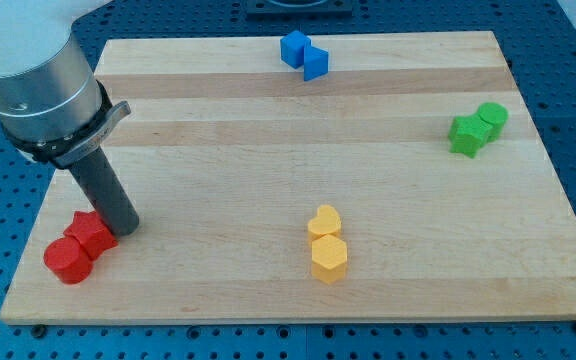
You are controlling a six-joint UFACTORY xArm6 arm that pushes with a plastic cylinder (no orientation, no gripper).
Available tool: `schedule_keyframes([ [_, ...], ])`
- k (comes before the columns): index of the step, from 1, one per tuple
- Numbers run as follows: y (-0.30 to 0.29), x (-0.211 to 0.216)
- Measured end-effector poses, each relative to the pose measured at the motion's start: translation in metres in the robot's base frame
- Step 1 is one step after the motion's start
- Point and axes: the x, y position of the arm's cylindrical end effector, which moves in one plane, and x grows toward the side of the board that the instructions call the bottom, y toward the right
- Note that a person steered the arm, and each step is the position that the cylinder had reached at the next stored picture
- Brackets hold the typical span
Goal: Move the red star to the center left of the board
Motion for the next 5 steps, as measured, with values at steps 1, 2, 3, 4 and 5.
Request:
schedule_keyframes([
  [1,0.0,0.0],
  [2,0.008,0.008],
  [3,0.035,0.029],
  [4,0.036,0.061],
  [5,0.016,0.088],
])
